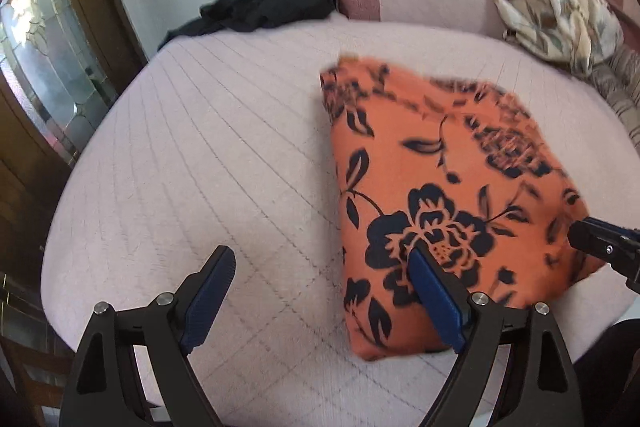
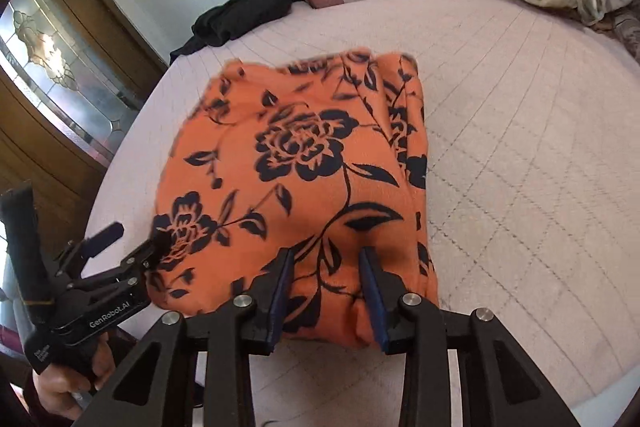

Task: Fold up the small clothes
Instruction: 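Open both grippers and raise them off the folded blouse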

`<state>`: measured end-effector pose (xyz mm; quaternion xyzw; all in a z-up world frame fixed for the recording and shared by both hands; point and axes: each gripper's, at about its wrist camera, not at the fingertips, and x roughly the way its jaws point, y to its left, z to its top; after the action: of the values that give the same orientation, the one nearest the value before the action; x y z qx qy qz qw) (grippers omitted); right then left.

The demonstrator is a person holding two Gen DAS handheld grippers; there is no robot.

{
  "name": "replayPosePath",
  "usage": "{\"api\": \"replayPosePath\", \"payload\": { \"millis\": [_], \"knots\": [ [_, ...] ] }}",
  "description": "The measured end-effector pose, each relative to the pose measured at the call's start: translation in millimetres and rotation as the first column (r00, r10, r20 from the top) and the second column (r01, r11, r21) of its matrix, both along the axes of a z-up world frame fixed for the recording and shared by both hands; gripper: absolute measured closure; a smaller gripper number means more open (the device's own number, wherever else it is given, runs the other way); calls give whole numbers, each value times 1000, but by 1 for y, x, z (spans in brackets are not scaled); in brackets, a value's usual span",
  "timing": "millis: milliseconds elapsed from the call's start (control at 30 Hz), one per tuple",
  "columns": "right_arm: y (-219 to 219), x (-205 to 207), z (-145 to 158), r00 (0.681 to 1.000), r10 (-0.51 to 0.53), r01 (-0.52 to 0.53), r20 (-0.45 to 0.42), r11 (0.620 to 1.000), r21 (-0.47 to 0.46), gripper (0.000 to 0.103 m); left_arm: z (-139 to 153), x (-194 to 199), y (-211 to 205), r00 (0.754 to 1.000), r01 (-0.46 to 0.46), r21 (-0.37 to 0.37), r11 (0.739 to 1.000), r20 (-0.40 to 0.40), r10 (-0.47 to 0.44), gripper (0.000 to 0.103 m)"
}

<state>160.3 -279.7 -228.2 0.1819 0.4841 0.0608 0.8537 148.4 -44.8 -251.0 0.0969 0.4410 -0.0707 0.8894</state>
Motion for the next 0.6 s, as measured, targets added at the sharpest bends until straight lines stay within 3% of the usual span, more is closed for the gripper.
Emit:
{"api": "replayPosePath", "payload": {
  "millis": [167, 367, 433, 467, 500, 533, 600],
  "knots": [
    [2, -28, 50, 993, -5, 8, 117, 1000, -24, 65, 58, -25, 6, 987, -30, -7, 1000, 155, 31, 14],
    [-2, -76, 115, 961, -25, 49, 276, 995, -82, 65, 124, -58, 4, 951, -41, -27, 999, 306, 47, 13],
    [0, -83, 130, 949, -23, 54, 314, 995, -88, 65, 142, -71, 1, 938, -31, -28, 999, 344, 39, 7],
    [0, -88, 138, 943, -23, 57, 332, 994, -93, 61, 150, -78, 0, 932, -28, -32, 999, 362, 38, 7],
    [2, -93, 146, 937, -25, 64, 349, 993, -102, 47, 156, -82, 0, 926, -28, -35, 999, 374, 39, 7],
    [3, -98, 153, 930, -29, 74, 367, 991, -109, 43, 162, -86, -1, 920, -26, -39, 999, 389, 39, 7],
    [5, -109, 165, 913, -30, 89, 406, 988, -129, 42, 175, -98, -4, 908, -24, -39, 999, 418, 38, 7]
  ]
}}
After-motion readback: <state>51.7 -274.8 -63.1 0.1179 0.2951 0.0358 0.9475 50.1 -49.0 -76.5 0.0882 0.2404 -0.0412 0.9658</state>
